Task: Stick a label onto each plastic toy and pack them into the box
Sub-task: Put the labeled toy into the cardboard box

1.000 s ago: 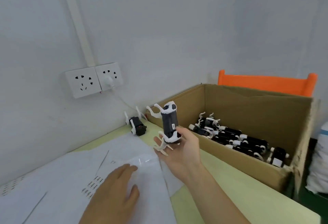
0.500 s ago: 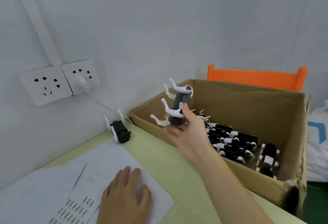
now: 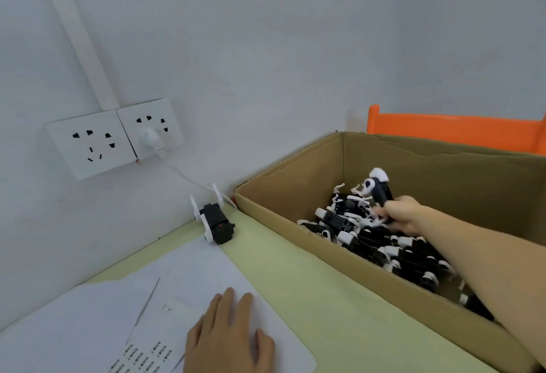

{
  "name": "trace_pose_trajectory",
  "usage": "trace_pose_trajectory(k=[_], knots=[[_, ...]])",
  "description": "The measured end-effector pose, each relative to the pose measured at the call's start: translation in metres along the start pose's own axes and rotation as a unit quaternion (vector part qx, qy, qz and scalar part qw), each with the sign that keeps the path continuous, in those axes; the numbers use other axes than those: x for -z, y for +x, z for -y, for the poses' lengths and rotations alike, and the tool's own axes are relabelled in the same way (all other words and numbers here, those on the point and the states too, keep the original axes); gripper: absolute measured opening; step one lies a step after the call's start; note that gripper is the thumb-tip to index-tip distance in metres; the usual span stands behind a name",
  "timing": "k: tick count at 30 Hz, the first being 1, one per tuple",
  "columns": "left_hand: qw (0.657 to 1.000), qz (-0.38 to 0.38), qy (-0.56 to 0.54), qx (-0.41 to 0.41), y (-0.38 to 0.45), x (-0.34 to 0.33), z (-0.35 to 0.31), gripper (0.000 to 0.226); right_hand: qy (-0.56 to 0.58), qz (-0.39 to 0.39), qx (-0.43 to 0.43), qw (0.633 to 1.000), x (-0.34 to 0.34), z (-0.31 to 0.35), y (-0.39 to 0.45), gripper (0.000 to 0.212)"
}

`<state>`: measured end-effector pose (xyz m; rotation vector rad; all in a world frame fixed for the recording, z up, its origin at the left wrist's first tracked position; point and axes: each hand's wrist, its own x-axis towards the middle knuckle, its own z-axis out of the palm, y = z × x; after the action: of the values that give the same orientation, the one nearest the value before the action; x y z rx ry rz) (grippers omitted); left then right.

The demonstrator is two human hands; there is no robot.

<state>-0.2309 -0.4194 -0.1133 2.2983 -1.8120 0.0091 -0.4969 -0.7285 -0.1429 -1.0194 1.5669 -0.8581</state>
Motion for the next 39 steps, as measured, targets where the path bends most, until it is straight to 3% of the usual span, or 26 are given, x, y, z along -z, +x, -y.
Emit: trace_pose_trajectory(k=[2,5,7,10,13,16,20,21,23,25,27,29,32,35,37,39], knots=[[0.999,-0.015,0.023,-0.018,0.002,-0.001,0.004,0.051,-0.152,-0.051,-0.009,0.987,0.009,-0.005,0.018,0.034],[1.000,-0.005,0.030,-0.006,0.001,-0.006,0.004,0.055,-0.353,-0.080,0.010,0.932,0.011,-0.001,0.022,0.032],[0.999,-0.004,0.032,0.001,0.003,-0.008,0.004,0.055,-0.431,-0.079,0.006,0.899,0.006,-0.003,0.023,0.032],[0.999,0.011,0.036,0.009,0.008,-0.012,0.004,0.046,-0.527,-0.063,0.018,0.847,-0.004,-0.018,0.031,0.050],[0.999,0.012,0.040,0.003,0.014,-0.019,0.006,0.050,-0.584,-0.047,0.071,0.808,-0.020,-0.037,0.039,0.050],[0.999,-0.006,0.043,-0.002,0.017,-0.023,0.009,0.058,-0.558,-0.021,0.039,0.828,-0.035,-0.053,0.047,0.049],[0.999,-0.003,0.045,-0.006,0.020,-0.023,0.011,0.054,-0.583,0.022,0.055,0.811,-0.025,-0.055,0.051,0.074],[0.999,0.000,0.047,-0.008,0.019,-0.022,0.010,0.050,-0.593,0.027,0.064,0.802,-0.023,-0.051,0.049,0.074],[0.999,0.010,0.035,-0.005,0.019,-0.019,0.008,0.049,-0.607,0.029,0.102,0.787,-0.027,-0.040,0.041,0.052],[1.000,0.005,0.024,-0.006,0.015,-0.016,0.009,0.049,-0.586,0.003,0.196,0.786,-0.041,-0.019,0.022,0.030],[1.000,-0.005,-0.006,-0.008,0.011,-0.014,0.010,0.060,-0.509,0.012,0.330,0.795,-0.064,0.005,-0.004,0.034],[1.000,-0.004,0.018,0.012,0.008,-0.011,0.007,0.068,-0.418,0.037,0.463,0.781,-0.090,0.032,-0.047,0.034],[1.000,-0.013,-0.007,0.025,0.001,-0.012,0.012,0.061,-0.302,0.064,0.607,0.732,-0.127,0.058,-0.131,0.028],[0.996,-0.085,-0.005,0.008,-0.005,-0.011,0.014,0.061,-0.332,0.163,0.663,0.650,-0.154,0.041,-0.215,0.029],[0.985,-0.133,-0.105,0.008,-0.009,-0.009,0.016,0.054,-0.390,0.238,0.629,0.630,-0.169,0.016,-0.255,0.036],[0.940,-0.183,-0.286,0.025,-0.012,-0.006,0.017,0.041,-0.363,0.268,0.593,0.667,-0.178,-0.002,-0.274,0.039]])
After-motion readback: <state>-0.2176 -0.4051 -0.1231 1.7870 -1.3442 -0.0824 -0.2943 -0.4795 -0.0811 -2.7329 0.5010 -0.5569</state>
